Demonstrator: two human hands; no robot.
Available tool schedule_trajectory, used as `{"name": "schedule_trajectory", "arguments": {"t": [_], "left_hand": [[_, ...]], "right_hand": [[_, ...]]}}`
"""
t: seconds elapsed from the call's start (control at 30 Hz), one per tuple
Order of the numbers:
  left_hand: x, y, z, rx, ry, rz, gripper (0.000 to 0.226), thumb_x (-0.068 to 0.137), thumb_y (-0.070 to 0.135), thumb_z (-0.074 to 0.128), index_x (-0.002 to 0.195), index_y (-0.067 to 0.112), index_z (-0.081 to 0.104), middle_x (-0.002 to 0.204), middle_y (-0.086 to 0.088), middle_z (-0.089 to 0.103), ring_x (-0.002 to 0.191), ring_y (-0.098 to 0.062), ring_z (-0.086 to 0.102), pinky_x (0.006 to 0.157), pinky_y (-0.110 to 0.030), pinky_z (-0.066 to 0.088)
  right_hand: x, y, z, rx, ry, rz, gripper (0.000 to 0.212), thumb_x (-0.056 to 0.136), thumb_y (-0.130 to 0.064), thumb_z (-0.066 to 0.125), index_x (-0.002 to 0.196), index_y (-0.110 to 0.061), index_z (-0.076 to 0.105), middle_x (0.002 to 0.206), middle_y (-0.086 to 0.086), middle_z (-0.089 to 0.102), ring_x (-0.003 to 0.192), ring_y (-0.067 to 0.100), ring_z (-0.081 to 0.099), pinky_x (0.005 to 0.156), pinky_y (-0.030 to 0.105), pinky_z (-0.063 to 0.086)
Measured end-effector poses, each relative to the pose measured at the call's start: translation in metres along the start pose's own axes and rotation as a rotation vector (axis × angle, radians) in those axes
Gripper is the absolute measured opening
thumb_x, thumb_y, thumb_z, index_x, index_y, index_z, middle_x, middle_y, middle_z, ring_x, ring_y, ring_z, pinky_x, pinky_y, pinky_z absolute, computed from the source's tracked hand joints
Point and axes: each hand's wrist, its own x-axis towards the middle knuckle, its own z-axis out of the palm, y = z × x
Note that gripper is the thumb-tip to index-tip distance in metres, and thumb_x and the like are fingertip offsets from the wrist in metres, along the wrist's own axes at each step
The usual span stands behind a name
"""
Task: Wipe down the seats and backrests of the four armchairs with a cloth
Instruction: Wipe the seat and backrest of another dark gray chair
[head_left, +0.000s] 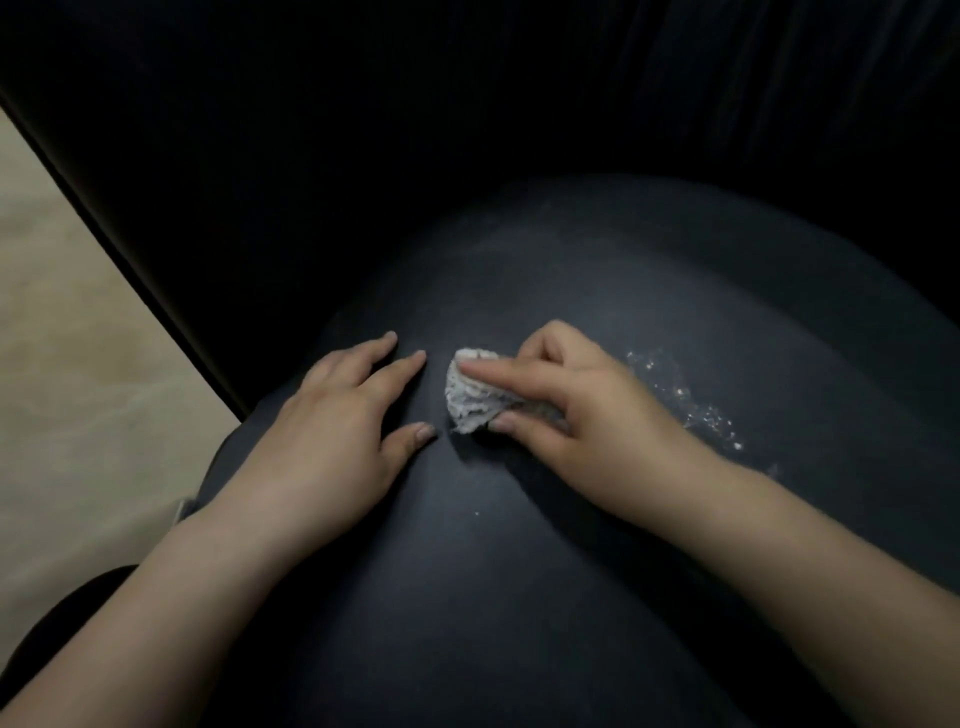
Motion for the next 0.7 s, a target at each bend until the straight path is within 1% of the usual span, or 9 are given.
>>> {"name": "schedule_trajectory", "arguments": {"t": [0.07, 0.13, 0.2, 0.27, 0.37, 0.43, 0.57, 0.63, 0.7], "left_hand": [[-0.002, -0.003, -0.001, -0.016, -0.01, 0.01, 0.069, 0.085, 0.052, 0.052, 0.148, 0.036, 0.029, 0.157, 0.01, 0.019, 0.143, -0.014, 0.015, 0.115, -0.03, 0.017], [-0.004, -0.005, -0.001, -0.03, -0.018, 0.011, 0.069, 0.086, 0.052, 0.053, 0.148, 0.036, 0.028, 0.157, 0.011, 0.018, 0.143, -0.013, 0.014, 0.115, -0.03, 0.017], [-0.005, -0.004, -0.002, -0.037, -0.022, 0.011, 0.068, 0.087, 0.051, 0.053, 0.148, 0.036, 0.028, 0.158, 0.011, 0.017, 0.144, -0.013, 0.013, 0.115, -0.031, 0.016], [-0.005, -0.002, -0.002, -0.039, -0.029, 0.01, 0.068, 0.088, 0.05, 0.053, 0.149, 0.034, 0.028, 0.158, 0.009, 0.017, 0.144, -0.015, 0.013, 0.117, -0.033, 0.017], [-0.002, -0.001, -0.003, -0.019, -0.037, 0.016, 0.067, 0.089, 0.047, 0.054, 0.149, 0.031, 0.029, 0.159, 0.005, 0.018, 0.145, -0.018, 0.015, 0.118, -0.037, 0.018], [-0.002, -0.003, -0.004, -0.012, -0.052, 0.017, 0.068, 0.089, 0.047, 0.055, 0.149, 0.031, 0.028, 0.159, 0.004, 0.017, 0.145, -0.018, 0.014, 0.118, -0.038, 0.019], [-0.001, -0.003, -0.005, -0.004, -0.071, 0.026, 0.07, 0.089, 0.048, 0.055, 0.15, 0.032, 0.026, 0.159, 0.005, 0.015, 0.145, -0.019, 0.013, 0.118, -0.037, 0.018], [0.0, -0.002, -0.004, 0.009, -0.067, 0.033, 0.07, 0.089, 0.047, 0.055, 0.15, 0.031, 0.026, 0.159, 0.003, 0.015, 0.145, -0.019, 0.013, 0.119, -0.036, 0.017], [0.001, -0.002, -0.003, 0.018, -0.072, 0.032, 0.069, 0.09, 0.046, 0.054, 0.151, 0.03, 0.024, 0.16, 0.003, 0.013, 0.145, -0.02, 0.012, 0.119, -0.036, 0.016]], "right_hand": [[-0.009, -0.002, 0.004, -0.07, -0.027, -0.015, 0.045, 0.082, -0.024, 0.071, 0.125, -0.033, 0.061, 0.093, -0.005, 0.042, 0.089, 0.014, 0.046, 0.082, 0.032, 0.043], [-0.01, 0.005, 0.001, -0.108, 0.021, 0.027, 0.044, 0.081, -0.02, 0.073, 0.123, -0.031, 0.063, 0.092, -0.002, 0.044, 0.088, 0.018, 0.048, 0.082, 0.034, 0.043], [-0.01, 0.011, -0.005, -0.094, 0.124, 0.124, 0.043, 0.081, -0.016, 0.073, 0.121, -0.028, 0.064, 0.09, 0.002, 0.046, 0.087, 0.022, 0.05, 0.082, 0.028, 0.043], [-0.014, 0.004, -0.003, -0.025, 0.189, 0.137, 0.041, 0.082, -0.018, 0.072, 0.122, -0.026, 0.064, 0.089, 0.002, 0.046, 0.084, 0.022, 0.051, 0.079, 0.02, 0.041], [-0.026, -0.019, 0.013, -0.056, 0.079, -0.019, 0.042, 0.079, -0.027, 0.068, 0.121, -0.027, 0.065, 0.09, -0.001, 0.045, 0.08, 0.02, 0.051, 0.073, 0.032, 0.045], [-0.028, -0.018, 0.015, -0.122, 0.015, -0.045, 0.042, 0.079, -0.026, 0.07, 0.121, -0.029, 0.065, 0.091, -0.002, 0.045, 0.081, 0.021, 0.05, 0.072, 0.038, 0.046], [-0.02, 0.006, -0.001, -0.037, 0.175, 0.159, 0.042, 0.081, -0.011, 0.072, 0.12, -0.027, 0.065, 0.089, 0.004, 0.047, 0.079, 0.023, 0.051, 0.077, 0.043, 0.047], [-0.024, -0.002, 0.006, 0.021, 0.196, 0.118, 0.04, 0.082, -0.017, 0.071, 0.12, -0.026, 0.065, 0.089, 0.002, 0.045, 0.078, 0.019, 0.051, 0.076, 0.038, 0.048], [-0.035, -0.019, 0.022, 0.028, 0.12, 0.01, 0.041, 0.082, -0.03, 0.067, 0.122, -0.028, 0.064, 0.09, -0.001, 0.045, 0.079, 0.015, 0.049, 0.074, 0.033, 0.048]]}}
